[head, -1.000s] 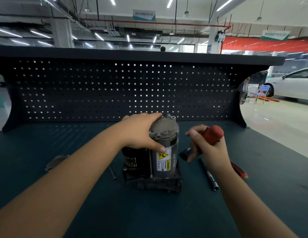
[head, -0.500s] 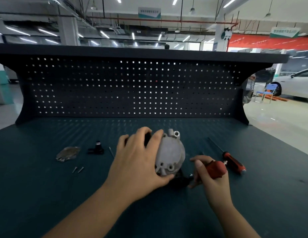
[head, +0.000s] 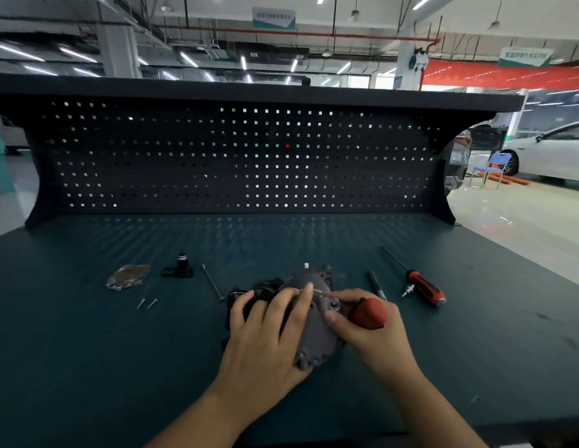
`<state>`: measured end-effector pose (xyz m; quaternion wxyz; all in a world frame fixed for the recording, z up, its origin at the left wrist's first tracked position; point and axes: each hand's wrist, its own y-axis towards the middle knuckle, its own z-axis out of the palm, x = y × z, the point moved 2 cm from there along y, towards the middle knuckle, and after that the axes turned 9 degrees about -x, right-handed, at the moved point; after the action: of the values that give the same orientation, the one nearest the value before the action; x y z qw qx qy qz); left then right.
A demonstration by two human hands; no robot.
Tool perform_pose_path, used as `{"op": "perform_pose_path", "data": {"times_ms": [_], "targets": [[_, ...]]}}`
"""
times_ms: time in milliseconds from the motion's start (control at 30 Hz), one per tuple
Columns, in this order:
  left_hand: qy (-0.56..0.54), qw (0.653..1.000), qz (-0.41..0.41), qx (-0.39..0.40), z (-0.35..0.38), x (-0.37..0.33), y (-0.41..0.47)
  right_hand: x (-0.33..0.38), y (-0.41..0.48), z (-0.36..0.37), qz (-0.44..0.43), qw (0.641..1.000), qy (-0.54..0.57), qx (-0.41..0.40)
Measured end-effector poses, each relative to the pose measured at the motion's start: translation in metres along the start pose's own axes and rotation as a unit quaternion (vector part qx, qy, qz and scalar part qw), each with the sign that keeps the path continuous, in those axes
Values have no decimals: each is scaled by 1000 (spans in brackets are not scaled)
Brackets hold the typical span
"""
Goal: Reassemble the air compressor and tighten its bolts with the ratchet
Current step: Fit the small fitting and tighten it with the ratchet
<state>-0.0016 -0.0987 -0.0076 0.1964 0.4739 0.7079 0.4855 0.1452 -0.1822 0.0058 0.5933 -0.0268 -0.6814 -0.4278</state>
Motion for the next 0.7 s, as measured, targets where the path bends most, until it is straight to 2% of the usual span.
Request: {"op": "perform_pose_path", "data": {"times_ms": [233, 400, 533, 700], "targets": [[-54, 998, 9, 18, 9, 7, -6, -20, 3, -1, -2, 1000, -8, 25], [-15, 1000, 0, 25, 29, 19, 5, -32, 30, 2, -2, 998, -48, 30], [23, 998, -8, 56, 53, 27, 2, -44, 44, 7, -48, 988, -137, 61], [53, 993, -44, 95, 73, 39, 5, -56, 56, 8, -43, 993, -106, 34]]}}
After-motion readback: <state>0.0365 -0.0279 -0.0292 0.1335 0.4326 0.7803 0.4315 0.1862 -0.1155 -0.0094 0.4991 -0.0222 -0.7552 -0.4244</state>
